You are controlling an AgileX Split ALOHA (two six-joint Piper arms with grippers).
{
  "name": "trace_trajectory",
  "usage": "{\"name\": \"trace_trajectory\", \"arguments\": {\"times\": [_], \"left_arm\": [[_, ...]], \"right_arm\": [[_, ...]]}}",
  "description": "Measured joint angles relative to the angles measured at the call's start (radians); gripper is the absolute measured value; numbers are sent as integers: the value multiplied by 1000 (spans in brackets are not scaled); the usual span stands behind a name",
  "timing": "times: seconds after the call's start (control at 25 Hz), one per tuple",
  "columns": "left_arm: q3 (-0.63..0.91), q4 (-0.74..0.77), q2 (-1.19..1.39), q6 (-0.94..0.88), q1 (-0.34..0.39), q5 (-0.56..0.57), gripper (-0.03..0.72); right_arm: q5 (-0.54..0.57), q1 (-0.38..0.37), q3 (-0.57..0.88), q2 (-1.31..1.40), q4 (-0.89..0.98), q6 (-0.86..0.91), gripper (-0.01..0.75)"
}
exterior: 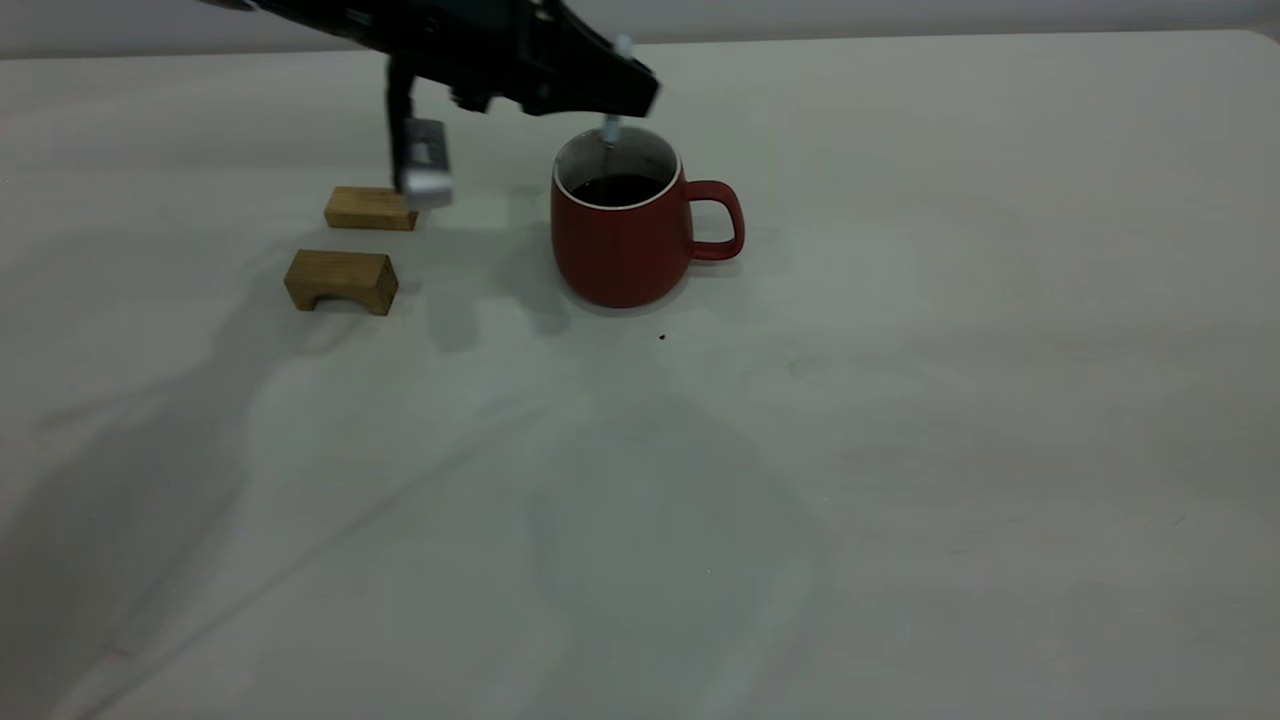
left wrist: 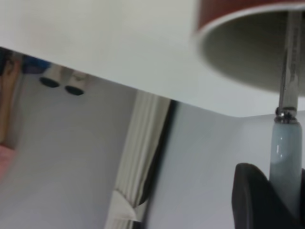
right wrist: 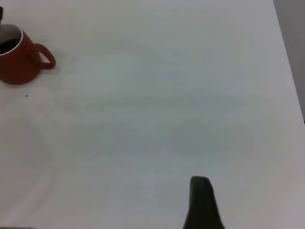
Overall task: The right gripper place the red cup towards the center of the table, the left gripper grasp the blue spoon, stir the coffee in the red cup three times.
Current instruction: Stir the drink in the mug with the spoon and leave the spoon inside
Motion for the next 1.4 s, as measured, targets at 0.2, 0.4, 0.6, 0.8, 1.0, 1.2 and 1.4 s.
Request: {"name": "trace_trajectory", "arguments": {"times": [0.2, 0.4, 0.6, 0.8, 1.0, 1.2, 1.4], "left_arm": [[0, -74, -3, 75, -1, -79, 143], [0, -213, 10, 185, -55, -131, 143], [0, -263, 39, 218, -107, -112, 143], [0, -199, 40, 169, -99, -30, 142], [0, -81, 38, 71, -50, 7, 141], [0, -55, 32, 42, -14, -5, 141], [0, -138, 32, 52, -20, -83, 141]], "right_arm": [[0, 0, 0, 0, 0, 0, 578], [0, 0, 0, 0, 0, 0, 578], [0, 0, 0, 0, 0, 0, 578], [0, 0, 0, 0, 0, 0, 578], [0, 0, 0, 0, 0, 0, 578], [0, 0, 0, 0, 0, 0, 578], [0, 0, 0, 0, 0, 0, 578]]}}
